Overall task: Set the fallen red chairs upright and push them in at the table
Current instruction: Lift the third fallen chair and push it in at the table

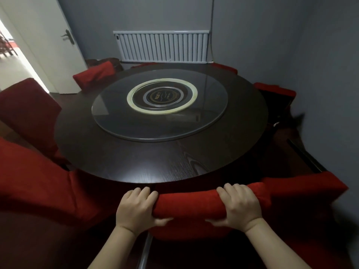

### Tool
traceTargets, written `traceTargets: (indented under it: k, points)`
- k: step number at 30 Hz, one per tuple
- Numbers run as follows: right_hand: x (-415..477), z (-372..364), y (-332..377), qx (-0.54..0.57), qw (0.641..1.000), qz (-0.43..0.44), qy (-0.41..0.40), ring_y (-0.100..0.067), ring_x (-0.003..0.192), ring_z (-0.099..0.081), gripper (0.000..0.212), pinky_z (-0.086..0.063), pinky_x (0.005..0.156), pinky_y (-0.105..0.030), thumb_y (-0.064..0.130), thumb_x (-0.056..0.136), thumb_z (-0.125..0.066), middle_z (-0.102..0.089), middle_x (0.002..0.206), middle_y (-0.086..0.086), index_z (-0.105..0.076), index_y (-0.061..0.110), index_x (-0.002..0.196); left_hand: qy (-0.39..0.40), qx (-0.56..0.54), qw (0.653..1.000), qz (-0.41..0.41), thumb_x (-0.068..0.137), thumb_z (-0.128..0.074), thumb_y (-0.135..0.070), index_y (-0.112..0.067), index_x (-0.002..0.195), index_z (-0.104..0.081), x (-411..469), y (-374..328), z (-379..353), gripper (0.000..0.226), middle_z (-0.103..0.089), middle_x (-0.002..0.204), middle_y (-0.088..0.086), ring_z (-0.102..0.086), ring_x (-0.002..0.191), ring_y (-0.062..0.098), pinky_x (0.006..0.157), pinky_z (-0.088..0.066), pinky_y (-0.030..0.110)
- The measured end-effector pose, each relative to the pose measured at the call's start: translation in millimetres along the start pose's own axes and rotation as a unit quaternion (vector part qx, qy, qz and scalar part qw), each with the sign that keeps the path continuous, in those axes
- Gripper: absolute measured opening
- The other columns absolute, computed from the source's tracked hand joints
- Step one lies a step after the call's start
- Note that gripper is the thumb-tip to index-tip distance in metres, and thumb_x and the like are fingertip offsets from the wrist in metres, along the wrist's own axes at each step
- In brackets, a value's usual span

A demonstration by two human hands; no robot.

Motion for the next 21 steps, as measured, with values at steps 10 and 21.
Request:
traceTargets:
  k: [10, 21]
  points:
    - [-40, 9, 22, 0.003, 0.999, -0.015, 0.046, -0.023, 0.059, -0.055, 0.087, -0.05, 0.059, -0.035, 0.087, 0.065, -0.052, -0.062, 0.076, -0.006, -0.072, 0.007, 0.09, 0.037, -0.008, 0.999, -0.019, 0.067, -0.051, -0.084, -0.015, 0.067, -0.063, -40, -19, 3, 0.07, -0.05, 0.061, 0.002, -0.048, 0.05, 0.025, 0.05, -0.041, 0.034]
    - [-59, 27, 39, 0.001, 0.988, -0.075, 0.133, -0.018, 0.074, -0.063, 0.083, -0.056, 0.075, -0.035, 0.084, 0.063, -0.056, -0.066, 0.086, 0.001, -0.072, 0.012, 0.101, 0.068, -0.011, 0.996, -0.049, 0.068, -0.051, -0.083, -0.016, 0.069, -0.064, -60, -26, 1, 0.069, -0.053, 0.064, 0.001, -0.05, 0.053, 0.024, 0.053, -0.042, 0.034]
Point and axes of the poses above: each hand's wrist, its own x-axis towards the middle knuckle, its own z-axis out of the back of the hand, y = z × x, the point moved 6 cm from there along x, towards the middle knuckle
